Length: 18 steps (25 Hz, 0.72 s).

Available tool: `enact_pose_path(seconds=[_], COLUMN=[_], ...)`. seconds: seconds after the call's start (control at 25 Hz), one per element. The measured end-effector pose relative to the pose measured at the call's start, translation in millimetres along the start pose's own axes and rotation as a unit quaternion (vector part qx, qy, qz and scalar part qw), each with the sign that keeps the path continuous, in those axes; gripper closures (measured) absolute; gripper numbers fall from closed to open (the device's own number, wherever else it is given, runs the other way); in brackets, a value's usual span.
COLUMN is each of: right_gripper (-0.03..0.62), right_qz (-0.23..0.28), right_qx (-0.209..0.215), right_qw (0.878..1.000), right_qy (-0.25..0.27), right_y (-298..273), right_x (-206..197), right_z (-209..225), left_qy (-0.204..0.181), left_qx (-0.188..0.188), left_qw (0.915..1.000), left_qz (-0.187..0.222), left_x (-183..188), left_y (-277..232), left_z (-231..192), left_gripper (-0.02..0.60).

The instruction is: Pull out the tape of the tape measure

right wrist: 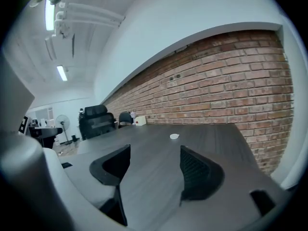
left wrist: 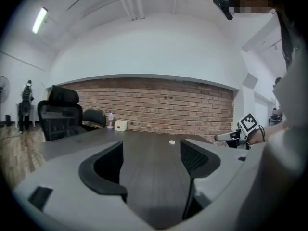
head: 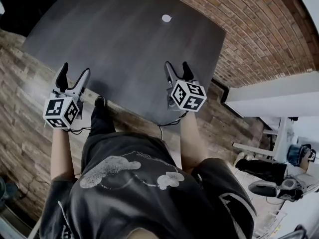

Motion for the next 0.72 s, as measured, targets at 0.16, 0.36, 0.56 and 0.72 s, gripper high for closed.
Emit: enact_pose_path(seconds=[0.16, 0.36, 0.56, 0.72], right_gripper=[0.283, 0.283, 0.283, 0.283], right_qz=[0.024, 0.035, 0.041, 0.034], right_qx=[-0.087, -0.170, -0.217, -0.236], right_qw=[0.995, 0.983, 0.973, 0.969], right_qy=[-0.030, -0.056, -0.063, -0.061], right_y=[-20.6, -37.5, -82.0, -123.8], right_x=[16.2, 38.5, 48.1, 52.9], right_z=[11.1, -6.5, -27.5, -42.6], left_qy=[-0.018, -0.028, -0.060, -0.061], left_qx=[-0.075, -0.154, -0.212, -0.243], left_qw=[0.9970, 0.9876, 0.9754, 0.9677], left_qz=[0.008, 0.009, 0.017, 0.024], left_x=[17.7, 50.8, 65.7, 73.9], left_y=[-83.9, -161.3, -225.9, -264.9], left_z=[-44.4, -93.4, -128.2, -143.6], left_gripper=[0.213, 0.215, 0.215, 0.213])
Point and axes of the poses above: the fingertips, and each gripper's own axes: y backward along the fingers, z to its right, x out of its top, the point moved 5 cm from there along y, backward along the fingers, and after that the axes turned 8 degrees about -y, right-handed, at the moved point
